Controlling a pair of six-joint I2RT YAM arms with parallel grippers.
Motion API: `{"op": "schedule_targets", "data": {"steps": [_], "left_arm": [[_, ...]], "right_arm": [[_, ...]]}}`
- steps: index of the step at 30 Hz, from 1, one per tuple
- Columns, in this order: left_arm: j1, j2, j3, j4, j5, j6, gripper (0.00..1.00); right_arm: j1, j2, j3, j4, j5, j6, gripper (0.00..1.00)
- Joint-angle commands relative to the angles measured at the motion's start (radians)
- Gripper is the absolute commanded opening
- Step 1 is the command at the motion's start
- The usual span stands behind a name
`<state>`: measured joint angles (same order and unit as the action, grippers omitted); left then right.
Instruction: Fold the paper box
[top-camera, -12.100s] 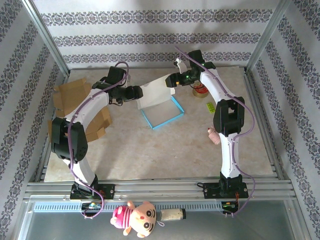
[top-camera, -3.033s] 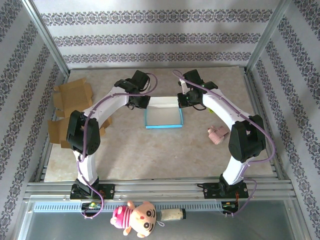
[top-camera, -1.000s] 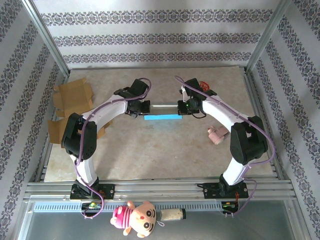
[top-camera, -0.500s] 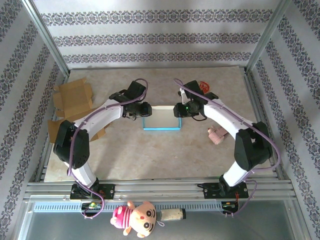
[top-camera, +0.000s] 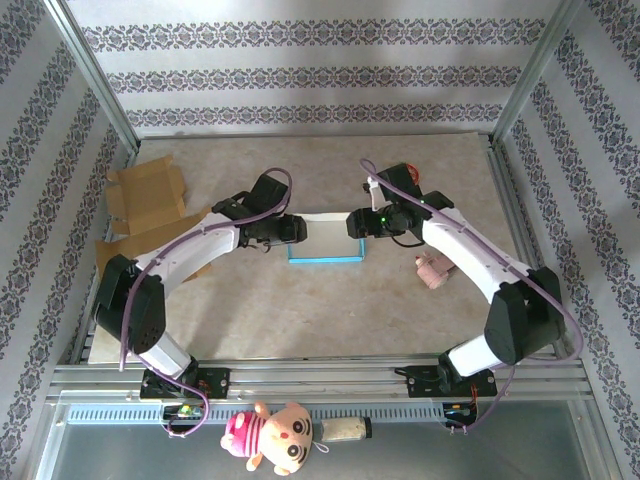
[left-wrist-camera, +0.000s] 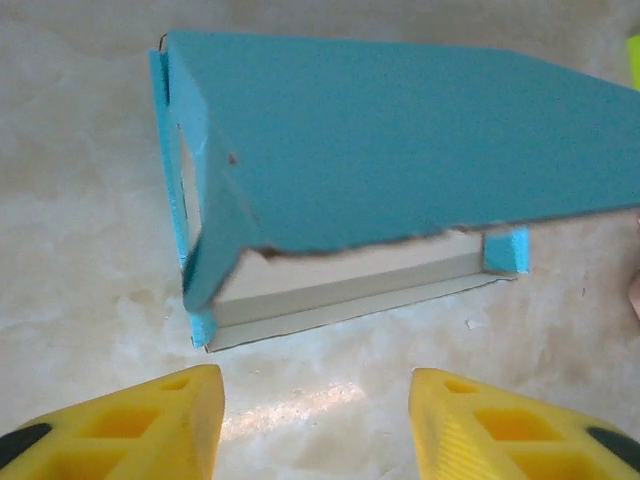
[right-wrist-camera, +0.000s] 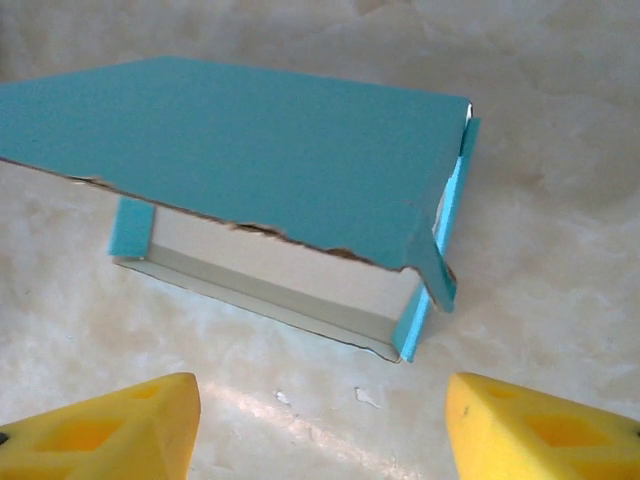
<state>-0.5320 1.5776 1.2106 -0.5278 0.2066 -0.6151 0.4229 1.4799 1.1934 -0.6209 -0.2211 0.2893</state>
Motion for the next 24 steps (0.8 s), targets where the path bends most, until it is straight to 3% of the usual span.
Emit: {"op": "schedule_targets", "data": {"steps": [1, 7, 10, 13, 18, 24], "left_arm": [[-0.023, -0.102, -0.028, 0.070, -0.014, -0.030, 0.56], [-0.029, -0.230, -0.014, 0.033, -0.102, -0.096, 0.57], [0.010, -0.199, 0.066, -0.039, -0.147, -0.145, 0.55], [0.086, -0.114, 0.139, -0.070, -0.046, -0.190, 0.52], [0.187, 0.014, 0.198, -0.050, 0.125, -0.203, 0.51], [0.204, 0.120, 0.213, 0.014, 0.277, -0.214, 0.53]], "right_arm": [[-0.010, -0.066, 0.011, -0.032, -0.052, 0.008, 0.68], [-0.080, -0.140, 0.052, -0.028, -0.032, 0.103, 0.66], [-0.159, -0.105, 0.097, -0.010, -0.035, 0.221, 0.53], [-0.224, 0.010, 0.202, -0.052, -0.160, 0.269, 0.46], [-0.245, 0.138, 0.253, -0.049, -0.277, 0.318, 0.48], [-0.240, 0.212, 0.231, -0.023, -0.386, 0.362, 0.47]]}}
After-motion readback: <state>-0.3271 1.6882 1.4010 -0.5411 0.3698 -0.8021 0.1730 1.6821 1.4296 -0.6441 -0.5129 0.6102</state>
